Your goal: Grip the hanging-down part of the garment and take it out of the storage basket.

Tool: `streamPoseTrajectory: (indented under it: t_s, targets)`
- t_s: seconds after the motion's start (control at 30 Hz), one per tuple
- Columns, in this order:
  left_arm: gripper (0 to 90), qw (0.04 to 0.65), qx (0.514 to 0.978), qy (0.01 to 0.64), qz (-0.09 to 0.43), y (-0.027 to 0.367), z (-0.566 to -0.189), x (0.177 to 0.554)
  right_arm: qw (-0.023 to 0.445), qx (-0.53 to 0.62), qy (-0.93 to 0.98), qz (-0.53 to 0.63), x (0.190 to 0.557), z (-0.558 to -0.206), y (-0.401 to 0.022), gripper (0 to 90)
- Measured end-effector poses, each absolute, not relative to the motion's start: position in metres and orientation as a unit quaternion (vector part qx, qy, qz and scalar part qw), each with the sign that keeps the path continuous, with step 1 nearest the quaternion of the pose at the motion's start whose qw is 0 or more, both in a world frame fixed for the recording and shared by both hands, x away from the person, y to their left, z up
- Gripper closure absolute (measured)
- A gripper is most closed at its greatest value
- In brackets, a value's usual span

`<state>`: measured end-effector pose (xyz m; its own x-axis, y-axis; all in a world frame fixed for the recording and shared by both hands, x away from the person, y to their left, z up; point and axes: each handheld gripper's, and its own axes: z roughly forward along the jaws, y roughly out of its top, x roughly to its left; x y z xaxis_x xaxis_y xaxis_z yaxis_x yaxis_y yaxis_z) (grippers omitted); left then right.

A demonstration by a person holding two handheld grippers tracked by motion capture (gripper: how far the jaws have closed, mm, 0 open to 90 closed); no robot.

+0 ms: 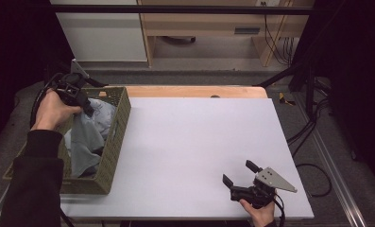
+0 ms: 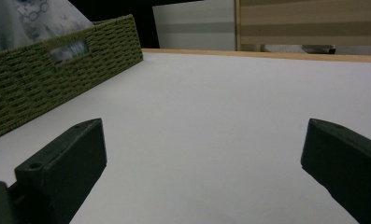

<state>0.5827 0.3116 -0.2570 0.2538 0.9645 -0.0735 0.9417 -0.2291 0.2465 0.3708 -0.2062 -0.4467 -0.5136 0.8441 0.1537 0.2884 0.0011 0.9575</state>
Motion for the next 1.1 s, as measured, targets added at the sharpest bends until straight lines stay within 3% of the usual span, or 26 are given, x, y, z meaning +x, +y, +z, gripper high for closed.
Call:
streamPoseTrajectory:
  t_s: [0.4,1.1]
  targets:
    - [82.1,0.130,0.781,0.609,0.056,0.312,-0.247,0.579,0.247,0.427,0.663,0.563,0.371,-0.446,-0.206,0.4]
    - [82.9,0.170,0.776,0.595,0.123,0.312,-0.167,0.554,0.242,0.419,0.664,0.570,0.374,-0.442,-0.200,0.5]
